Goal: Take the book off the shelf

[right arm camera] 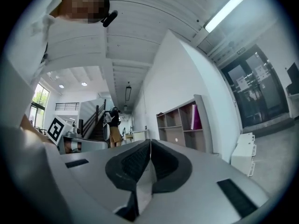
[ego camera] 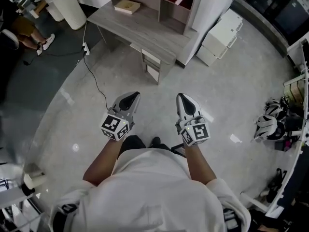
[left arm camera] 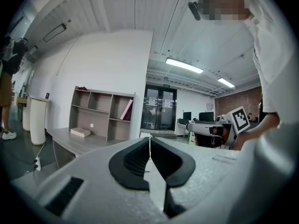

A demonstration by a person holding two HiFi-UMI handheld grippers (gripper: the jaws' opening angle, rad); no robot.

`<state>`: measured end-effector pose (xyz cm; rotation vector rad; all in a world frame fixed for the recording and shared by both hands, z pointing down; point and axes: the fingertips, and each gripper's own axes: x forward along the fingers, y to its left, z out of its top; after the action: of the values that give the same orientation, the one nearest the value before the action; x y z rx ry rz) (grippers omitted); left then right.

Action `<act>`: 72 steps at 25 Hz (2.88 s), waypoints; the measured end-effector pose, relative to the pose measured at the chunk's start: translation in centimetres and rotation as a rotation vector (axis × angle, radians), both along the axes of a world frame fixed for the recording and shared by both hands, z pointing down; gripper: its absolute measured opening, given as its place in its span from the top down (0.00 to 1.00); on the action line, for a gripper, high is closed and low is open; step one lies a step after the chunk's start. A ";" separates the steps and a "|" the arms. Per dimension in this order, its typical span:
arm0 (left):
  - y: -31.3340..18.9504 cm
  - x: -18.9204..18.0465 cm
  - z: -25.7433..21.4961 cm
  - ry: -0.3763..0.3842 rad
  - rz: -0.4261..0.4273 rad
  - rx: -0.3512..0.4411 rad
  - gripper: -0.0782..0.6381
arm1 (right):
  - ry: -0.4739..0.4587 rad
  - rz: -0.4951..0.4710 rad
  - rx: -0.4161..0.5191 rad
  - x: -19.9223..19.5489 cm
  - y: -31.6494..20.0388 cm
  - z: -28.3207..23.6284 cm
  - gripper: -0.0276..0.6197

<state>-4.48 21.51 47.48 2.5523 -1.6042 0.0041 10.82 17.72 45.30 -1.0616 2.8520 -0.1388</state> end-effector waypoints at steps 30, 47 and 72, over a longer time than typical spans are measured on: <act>-17.9 -2.2 1.5 0.057 0.100 -0.018 0.86 | 0.045 0.052 0.015 -3.1 -16.4 0.2 0.93; -33.3 -7.6 -0.5 0.074 0.200 0.029 0.86 | 0.053 0.183 0.008 -8.2 -29.2 -0.3 0.93; -51.5 -3.3 -6.2 -0.004 0.187 0.104 0.86 | -0.010 0.180 0.045 -3.6 -45.2 -1.7 0.93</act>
<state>-7.76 -29.94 41.24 2.7735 -1.3955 -0.0584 7.26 -27.51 43.65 -1.2967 2.7195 -0.0659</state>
